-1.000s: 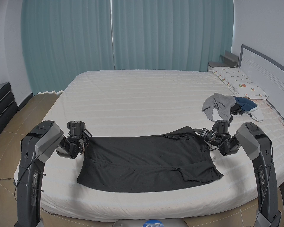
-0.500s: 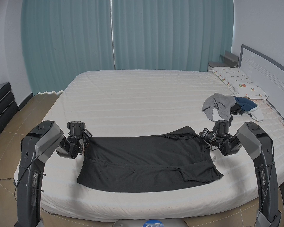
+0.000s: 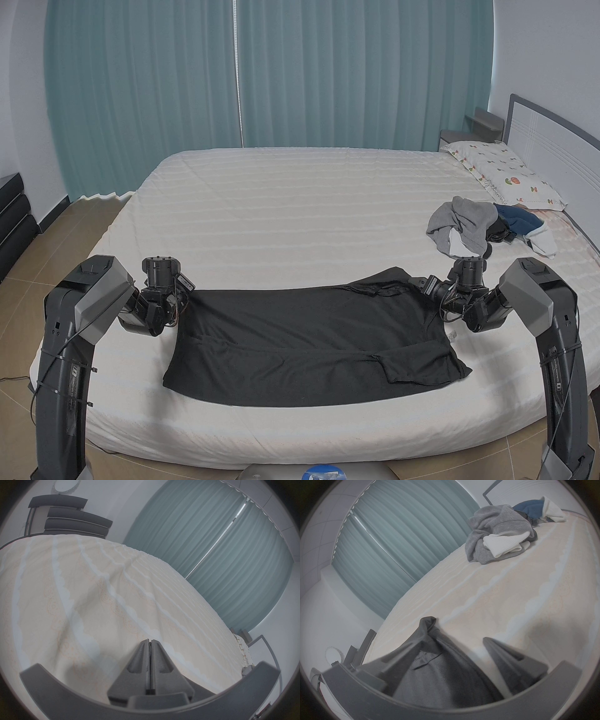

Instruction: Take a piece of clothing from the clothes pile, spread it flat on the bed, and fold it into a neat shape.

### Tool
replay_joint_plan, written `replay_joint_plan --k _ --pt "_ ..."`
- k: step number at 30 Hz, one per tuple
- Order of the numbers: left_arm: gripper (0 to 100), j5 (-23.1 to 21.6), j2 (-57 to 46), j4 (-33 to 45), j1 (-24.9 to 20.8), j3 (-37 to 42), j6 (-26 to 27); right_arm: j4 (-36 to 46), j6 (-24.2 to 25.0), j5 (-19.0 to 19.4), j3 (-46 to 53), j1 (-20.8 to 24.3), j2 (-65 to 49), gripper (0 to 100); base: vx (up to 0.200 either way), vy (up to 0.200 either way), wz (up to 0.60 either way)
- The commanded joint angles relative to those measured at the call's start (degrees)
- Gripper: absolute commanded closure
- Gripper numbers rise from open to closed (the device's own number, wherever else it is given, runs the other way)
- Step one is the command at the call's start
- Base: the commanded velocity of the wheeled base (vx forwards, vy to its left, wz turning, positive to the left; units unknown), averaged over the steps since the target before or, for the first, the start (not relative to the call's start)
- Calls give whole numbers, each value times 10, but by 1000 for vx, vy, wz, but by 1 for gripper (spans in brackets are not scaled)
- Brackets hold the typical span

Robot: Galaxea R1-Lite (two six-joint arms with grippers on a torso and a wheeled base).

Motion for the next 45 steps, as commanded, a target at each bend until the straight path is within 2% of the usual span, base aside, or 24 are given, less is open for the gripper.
replay_joint_plan --k 1,28,33,45 --pt "100 0 0 0 0 -1 0 1 -1 0 6 1 3 100 0 0 0" --pt "100 0 -5 1 2 0 0 -20 4 8 38 -7 -33 100 0 0 0" --pt "100 0 -17 2 9 8 0 -59 8 27 86 -16 -55 100 0 0 0" --pt "100 0 -45 9 18 18 -2 -115 34 30 105 -32 -69 100 0 0 0"
